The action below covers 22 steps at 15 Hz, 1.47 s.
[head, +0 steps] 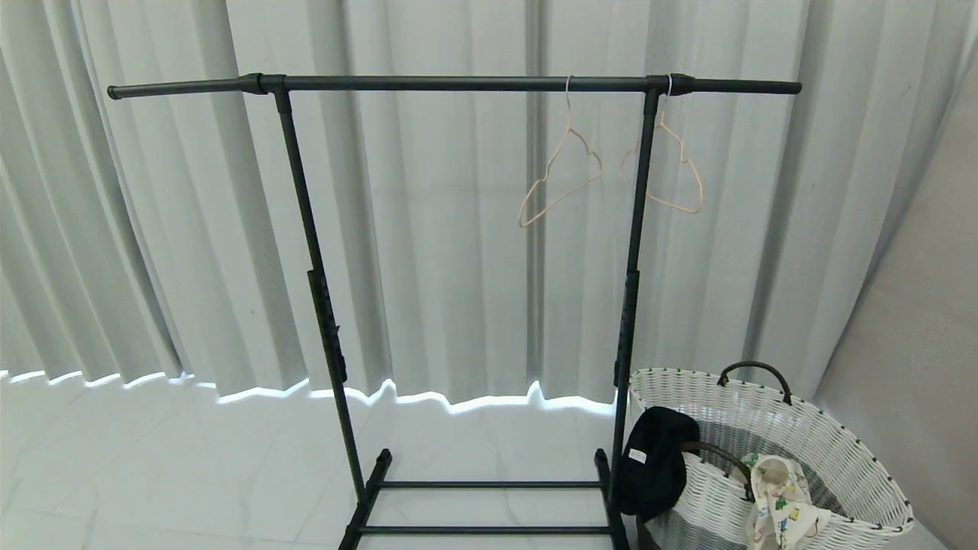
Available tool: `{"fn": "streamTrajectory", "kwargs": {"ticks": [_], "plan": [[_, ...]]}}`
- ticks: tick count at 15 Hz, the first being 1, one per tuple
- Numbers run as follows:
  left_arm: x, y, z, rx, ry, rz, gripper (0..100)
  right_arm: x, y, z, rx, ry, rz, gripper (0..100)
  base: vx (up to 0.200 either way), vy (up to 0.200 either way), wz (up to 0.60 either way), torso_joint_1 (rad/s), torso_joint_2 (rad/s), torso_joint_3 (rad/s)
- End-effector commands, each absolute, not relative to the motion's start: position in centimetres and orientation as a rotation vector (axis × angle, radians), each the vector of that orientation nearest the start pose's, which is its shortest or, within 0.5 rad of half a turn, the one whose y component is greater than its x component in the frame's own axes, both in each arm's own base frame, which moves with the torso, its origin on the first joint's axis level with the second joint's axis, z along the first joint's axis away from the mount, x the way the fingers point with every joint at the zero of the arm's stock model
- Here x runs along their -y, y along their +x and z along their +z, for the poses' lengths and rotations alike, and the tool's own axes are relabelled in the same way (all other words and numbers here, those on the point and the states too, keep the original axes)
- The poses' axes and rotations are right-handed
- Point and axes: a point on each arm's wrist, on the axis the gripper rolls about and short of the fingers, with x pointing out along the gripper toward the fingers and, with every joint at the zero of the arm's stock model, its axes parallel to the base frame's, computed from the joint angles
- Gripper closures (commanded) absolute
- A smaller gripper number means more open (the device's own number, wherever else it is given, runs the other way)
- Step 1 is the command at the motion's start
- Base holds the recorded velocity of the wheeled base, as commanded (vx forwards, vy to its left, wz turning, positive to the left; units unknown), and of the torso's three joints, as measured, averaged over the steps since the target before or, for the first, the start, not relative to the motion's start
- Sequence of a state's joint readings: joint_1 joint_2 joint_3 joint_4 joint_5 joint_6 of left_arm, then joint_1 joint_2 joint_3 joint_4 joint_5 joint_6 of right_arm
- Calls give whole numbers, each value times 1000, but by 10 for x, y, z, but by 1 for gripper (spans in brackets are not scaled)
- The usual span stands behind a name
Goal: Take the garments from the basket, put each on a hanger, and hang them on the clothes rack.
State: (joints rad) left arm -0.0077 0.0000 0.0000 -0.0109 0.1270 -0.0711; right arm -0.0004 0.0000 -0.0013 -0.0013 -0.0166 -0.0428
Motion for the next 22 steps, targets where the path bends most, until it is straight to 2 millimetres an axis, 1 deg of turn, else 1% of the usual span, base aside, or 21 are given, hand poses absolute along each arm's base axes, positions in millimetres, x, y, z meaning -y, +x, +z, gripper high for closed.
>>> {"fn": "streamTrajectory", "kwargs": {"ticks": [1,9,13,14,15,16,17,18,19,20,21,22], "plan": [[-3,-23,77,15,-70,118,0,0,-23,76,1,-43,-17,0,200,0,0,-2,2,7],[-3,-23,77,15,-71,118,0,0,-23,76,0,-32,-15,0,200,0,0,2,4,3],[-3,-23,77,17,-74,118,0,0,-23,76,2,-3,-15,0,0,0,0,0,0,0],[-3,-23,77,15,-74,118,0,0,-23,76,0,-29,-15,0,0,0,0,0,0,0],[-3,-23,77,15,-74,118,0,0,-23,76,5,-100,6,0,0,0,0,0,0,0],[-3,-23,77,17,-74,118,0,-1,-23,78,23,-108,28,0,0,0,0,0,0,0],[-3,-23,77,15,-74,118,0,-2,-26,92,62,-104,95,0,0,0,0,0,0,0],[-3,-23,77,15,-74,121,0,-3,-27,112,72,-96,158,0,0,0,0,0,0,0],[-3,-23,77,17,-76,121,0,-2,-18,138,10,-111,225,0,0,0,0,0,0,0],[-3,-23,77,17,-74,119,0,-3,-4,153,-62,-159,284,0,0,0,0,0,0,0],[-3,-23,77,17,-76,119,0,-5,11,159,-151,-196,303,0,0,0,0,0,0,0],[-3,-23,77,17,-74,119,0,-8,36,158,-298,-263,308,0,0,0,0,0,0,0]]}}
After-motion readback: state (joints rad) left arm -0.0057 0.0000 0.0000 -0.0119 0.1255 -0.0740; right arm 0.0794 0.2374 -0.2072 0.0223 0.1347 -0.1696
